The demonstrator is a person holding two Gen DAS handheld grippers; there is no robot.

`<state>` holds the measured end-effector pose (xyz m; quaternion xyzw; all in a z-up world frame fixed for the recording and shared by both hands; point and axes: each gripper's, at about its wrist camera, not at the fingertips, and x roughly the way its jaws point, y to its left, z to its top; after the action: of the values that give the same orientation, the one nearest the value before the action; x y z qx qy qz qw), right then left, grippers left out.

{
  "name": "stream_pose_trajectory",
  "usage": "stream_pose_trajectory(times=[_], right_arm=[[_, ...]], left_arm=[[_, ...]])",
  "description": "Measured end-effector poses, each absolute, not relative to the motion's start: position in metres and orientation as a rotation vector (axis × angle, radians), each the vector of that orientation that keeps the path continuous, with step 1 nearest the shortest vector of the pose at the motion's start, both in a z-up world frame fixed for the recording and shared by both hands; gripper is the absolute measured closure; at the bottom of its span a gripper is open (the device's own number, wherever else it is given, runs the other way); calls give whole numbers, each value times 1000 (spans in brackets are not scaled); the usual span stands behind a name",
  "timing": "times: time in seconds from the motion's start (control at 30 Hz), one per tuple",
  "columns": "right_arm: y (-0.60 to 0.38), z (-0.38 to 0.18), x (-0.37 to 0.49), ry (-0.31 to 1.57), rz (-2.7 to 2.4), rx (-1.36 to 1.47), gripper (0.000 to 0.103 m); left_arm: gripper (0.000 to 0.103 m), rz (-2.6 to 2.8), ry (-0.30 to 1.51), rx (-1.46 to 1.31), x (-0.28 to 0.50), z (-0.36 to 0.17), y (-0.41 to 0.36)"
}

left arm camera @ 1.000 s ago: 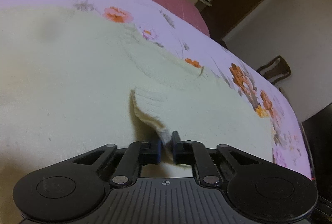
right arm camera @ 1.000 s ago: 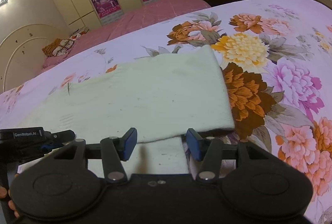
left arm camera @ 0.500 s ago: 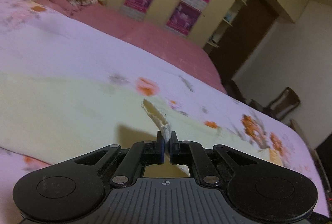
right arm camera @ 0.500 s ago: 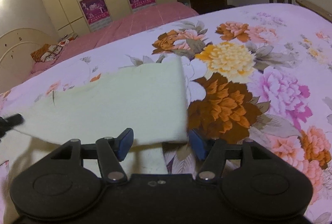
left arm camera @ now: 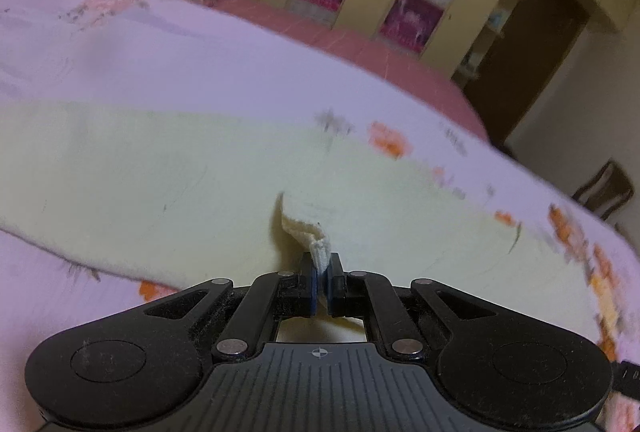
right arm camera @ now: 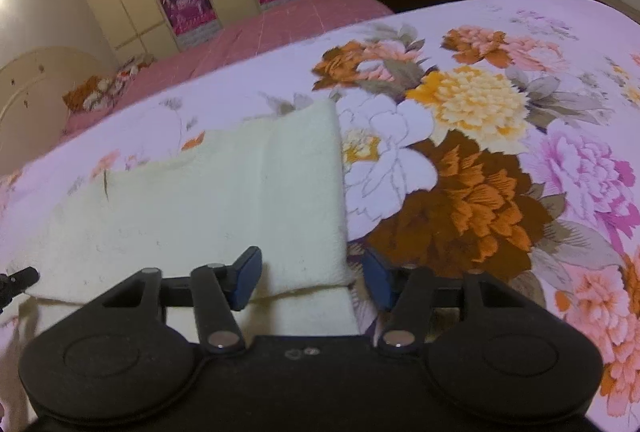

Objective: Fold small clothes

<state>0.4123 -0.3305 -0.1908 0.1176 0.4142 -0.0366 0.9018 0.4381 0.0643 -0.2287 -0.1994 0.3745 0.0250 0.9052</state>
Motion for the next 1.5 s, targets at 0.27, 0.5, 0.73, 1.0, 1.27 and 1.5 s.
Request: stream_pose_trajectory(times=[0.27, 0.5, 0.73, 1.0, 1.27, 1.5], right_arm=[[-320, -190, 418, 896, -103, 154, 59], [-317, -181, 418, 876, -96, 94, 58], [-308, -167, 421, 823, -70, 26, 56], [-298, -164, 431, 807, -41, -23, 54], [-292, -178, 443, 840, -23, -64, 54], [-290, -185, 443, 858, -17, -75, 54]], left_arm=[[19, 107, 752, -305, 419, -211, 60], [18, 92, 703, -268, 408, -190, 59], [18, 25, 691, -269, 419, -182, 27], [18, 35, 748, -239, 441, -201, 2], [18, 59, 769, -169, 444, -219, -3], [18, 64, 775, -193, 442, -214, 0]])
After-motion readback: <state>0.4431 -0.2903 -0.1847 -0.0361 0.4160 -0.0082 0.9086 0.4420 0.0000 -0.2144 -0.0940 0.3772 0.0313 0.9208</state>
